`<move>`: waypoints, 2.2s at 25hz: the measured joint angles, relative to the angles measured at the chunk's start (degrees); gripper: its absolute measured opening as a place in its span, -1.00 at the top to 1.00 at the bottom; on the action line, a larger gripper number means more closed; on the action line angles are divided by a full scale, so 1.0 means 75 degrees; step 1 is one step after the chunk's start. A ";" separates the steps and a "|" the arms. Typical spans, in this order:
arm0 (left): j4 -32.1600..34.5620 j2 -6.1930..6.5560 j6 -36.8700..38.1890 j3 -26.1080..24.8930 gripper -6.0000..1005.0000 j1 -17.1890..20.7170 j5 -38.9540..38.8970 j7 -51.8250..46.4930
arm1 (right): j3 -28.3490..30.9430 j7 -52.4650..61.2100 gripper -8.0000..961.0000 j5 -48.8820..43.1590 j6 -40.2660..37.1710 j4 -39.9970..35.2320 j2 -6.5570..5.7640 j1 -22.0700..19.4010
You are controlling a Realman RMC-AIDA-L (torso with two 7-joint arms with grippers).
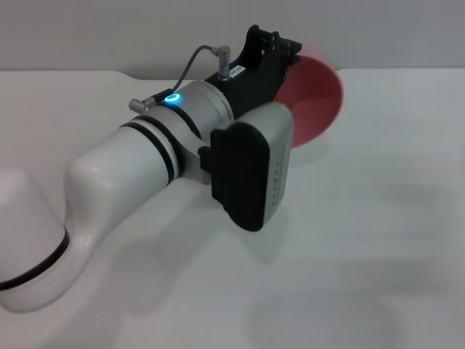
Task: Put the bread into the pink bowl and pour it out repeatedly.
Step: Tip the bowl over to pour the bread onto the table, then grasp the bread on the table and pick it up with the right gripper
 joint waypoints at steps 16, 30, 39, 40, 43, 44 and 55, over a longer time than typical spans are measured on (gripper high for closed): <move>0.0487 -0.0010 0.0677 -0.0203 0.91 0.0474 -0.0150 0.0547 | -0.0130 0.0003 -0.40 -0.0007 0.0180 -0.0167 -0.0022 0.0052; 0.1054 0.0033 -0.2430 -0.1256 0.91 -0.0563 -0.2765 -0.2779 | -0.0337 0.0001 -0.41 -0.0007 0.0906 -0.0591 -0.0022 0.0050; 0.1490 0.0094 -0.5735 -0.2126 0.91 -0.1108 -0.4631 -0.3609 | -0.0499 -0.0048 -0.41 -0.0018 0.3647 -0.2118 -0.0034 0.0145; 0.1521 0.0101 -0.6028 -0.2299 0.91 -0.1160 -0.4904 -0.3492 | -0.0498 -0.0045 -0.41 -0.0019 0.4107 -0.2359 -0.0039 0.0188; 0.1521 0.0104 -0.7260 -0.2991 0.91 -0.1390 -0.5702 -0.3066 | -0.0474 -0.0032 -0.41 0.0028 0.5602 -0.3186 -0.0042 0.0292; 0.1479 0.0103 -0.7528 -0.3165 0.91 -0.1427 -0.5815 -0.2961 | -0.0459 -0.0029 -0.41 0.0042 0.6211 -0.3497 -0.0044 0.0355; 0.0958 0.0104 -0.9000 -0.3967 0.91 -0.1676 -0.6268 -0.2563 | -0.0441 0.0417 -0.41 0.0262 1.1790 -0.4555 -0.0035 0.2472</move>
